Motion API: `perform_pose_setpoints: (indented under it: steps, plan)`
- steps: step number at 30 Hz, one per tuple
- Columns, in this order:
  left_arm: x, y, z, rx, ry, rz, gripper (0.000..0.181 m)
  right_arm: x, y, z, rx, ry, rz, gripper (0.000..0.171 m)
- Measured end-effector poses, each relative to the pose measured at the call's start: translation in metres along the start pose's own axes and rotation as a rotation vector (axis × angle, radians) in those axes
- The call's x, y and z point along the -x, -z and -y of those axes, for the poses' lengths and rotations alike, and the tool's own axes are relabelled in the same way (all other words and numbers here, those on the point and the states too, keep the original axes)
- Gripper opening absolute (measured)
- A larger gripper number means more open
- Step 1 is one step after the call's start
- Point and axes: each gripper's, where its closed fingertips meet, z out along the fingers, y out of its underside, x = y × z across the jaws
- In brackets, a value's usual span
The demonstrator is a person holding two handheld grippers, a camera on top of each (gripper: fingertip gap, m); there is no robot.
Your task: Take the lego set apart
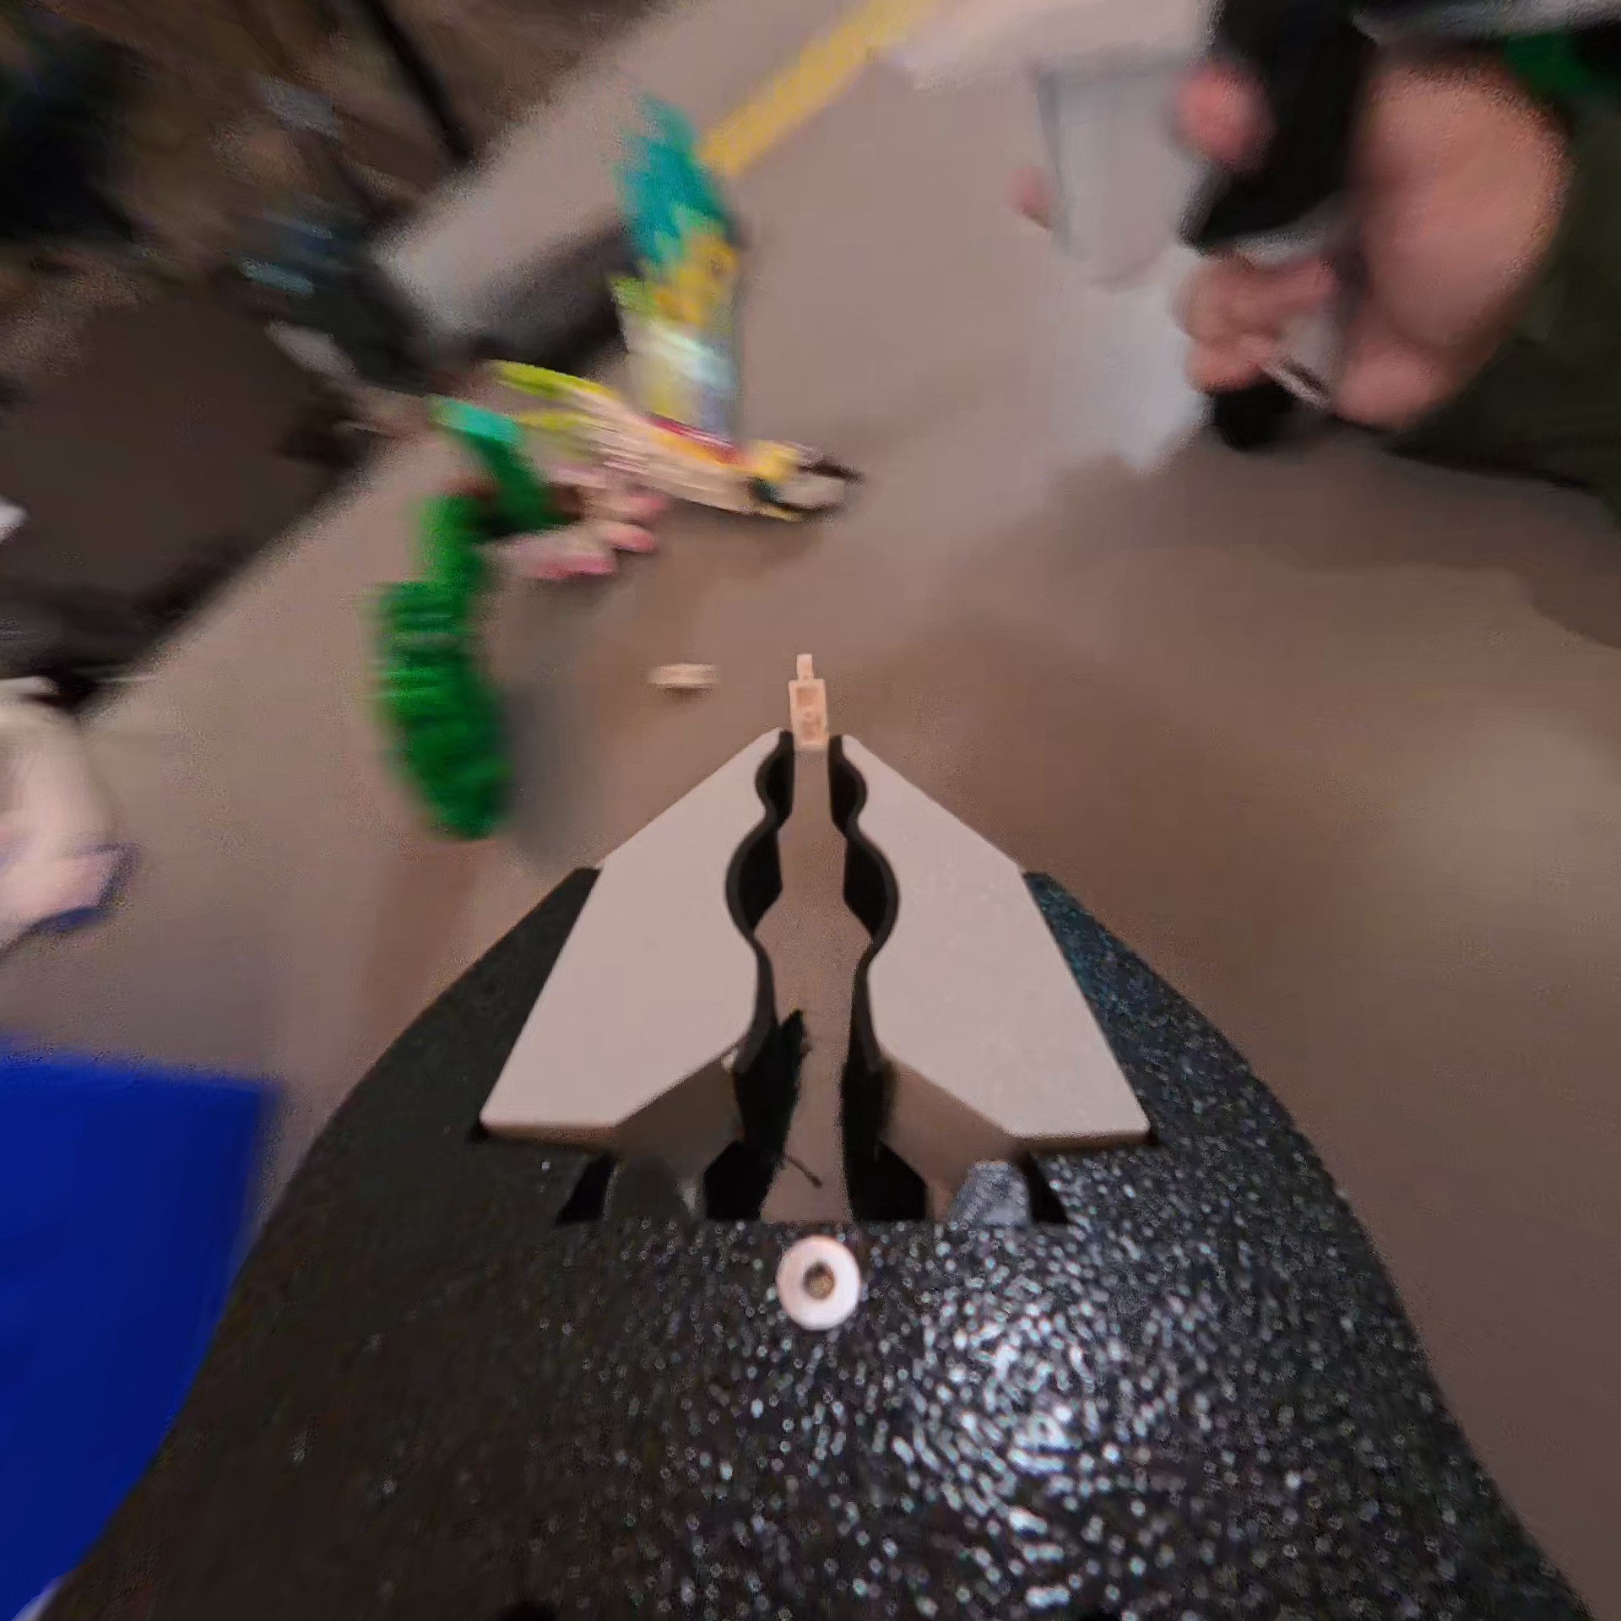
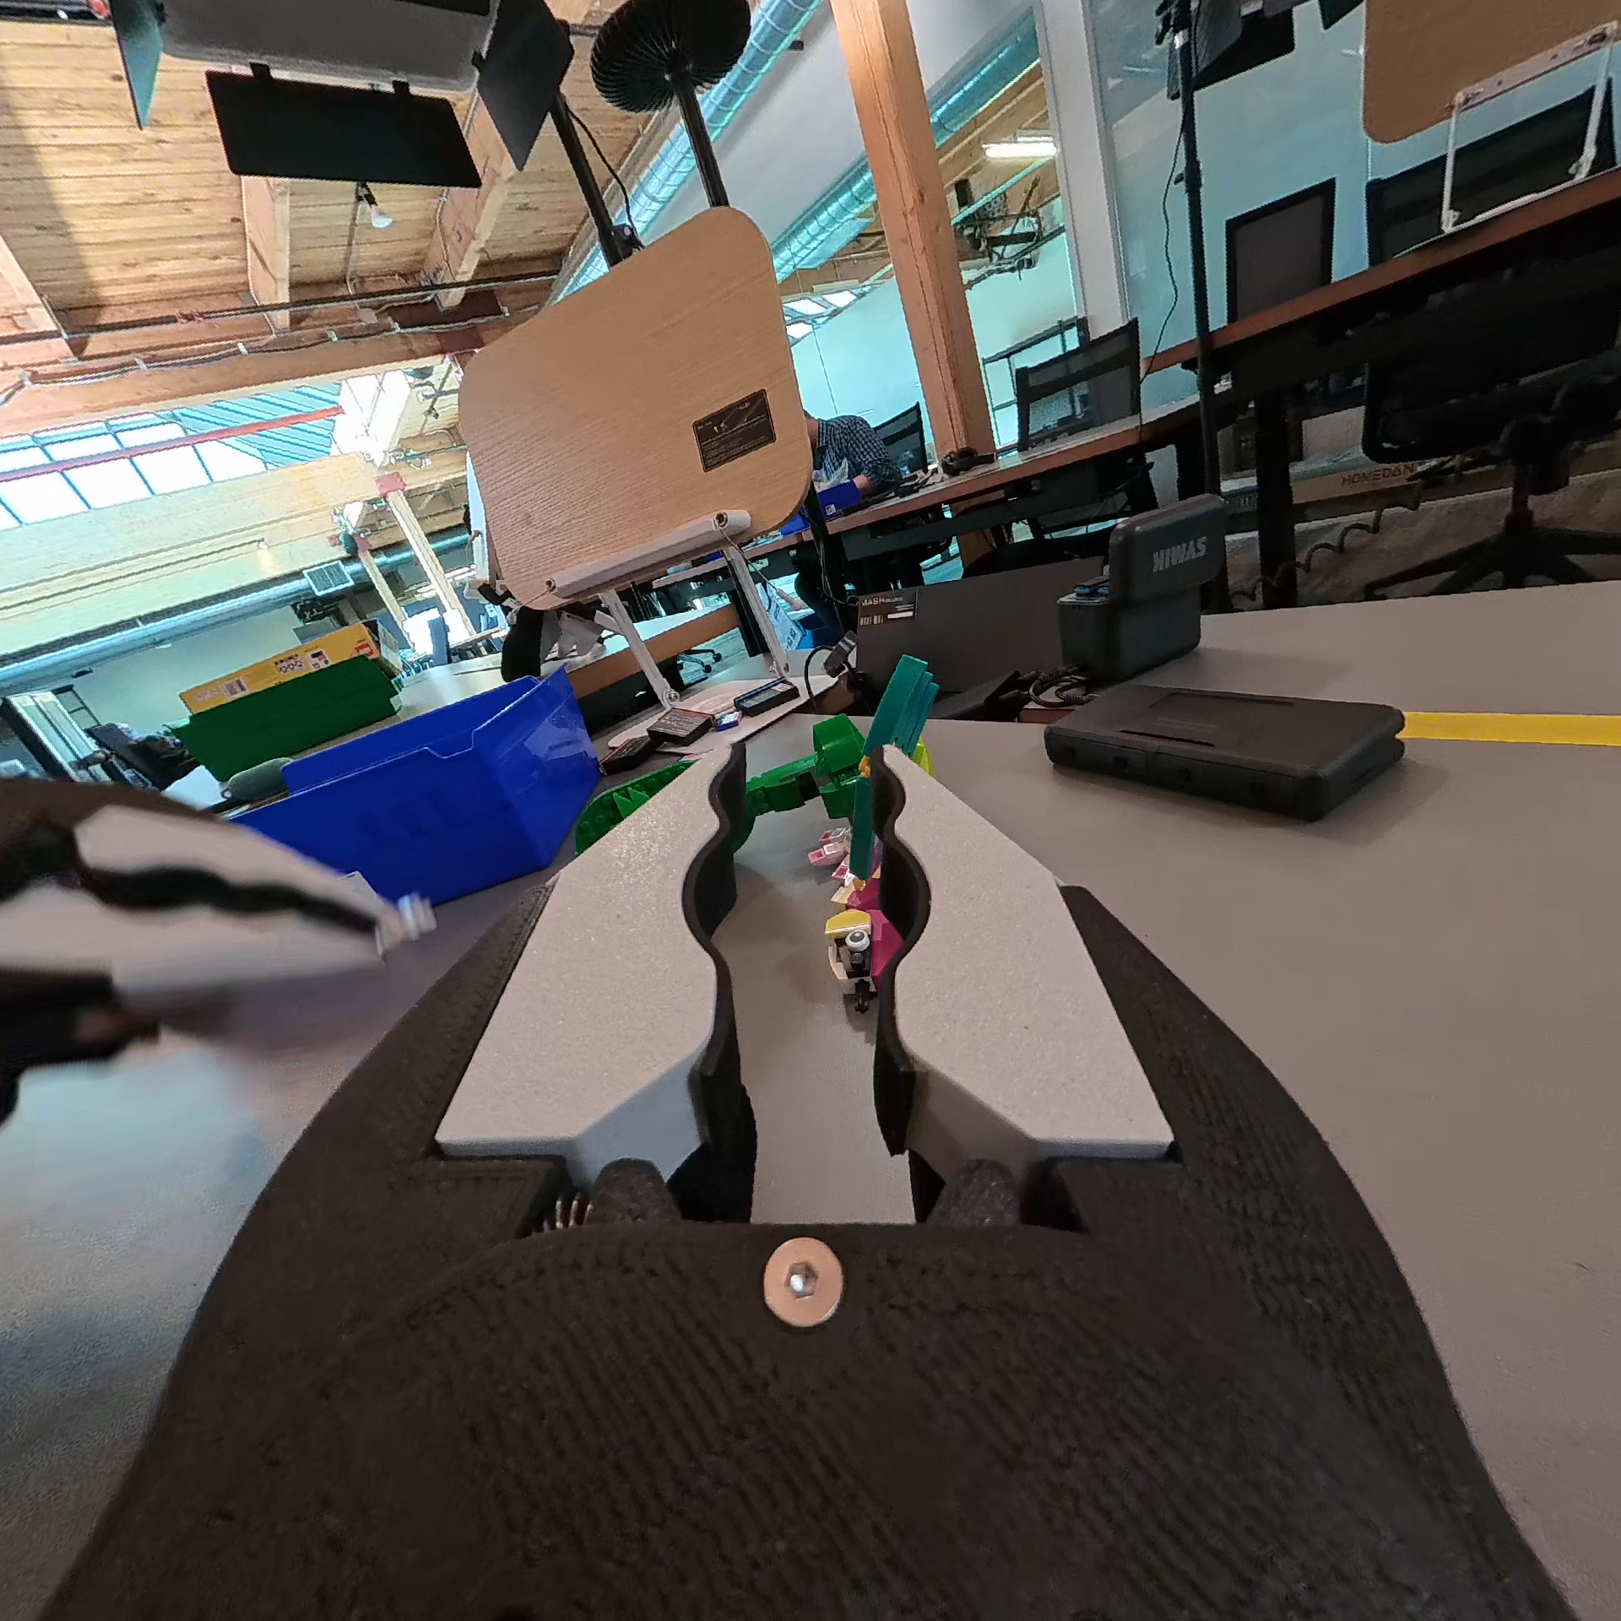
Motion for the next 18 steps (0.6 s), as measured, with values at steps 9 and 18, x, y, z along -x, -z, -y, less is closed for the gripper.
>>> perform_pose_setpoints:
  steps: [9,18]
  plan:
    - [0.233,0.138,-0.061,0.092,0.412,0.593,0.047,0.0,0.0,-0.001,0.004,0.0,-0.001,0.025]
    - [0.103,0.034,0.013,-0.011,0.174,0.124,0.04,0.001,0.0,-0.001,0.002,0.002,0.0,0.025]
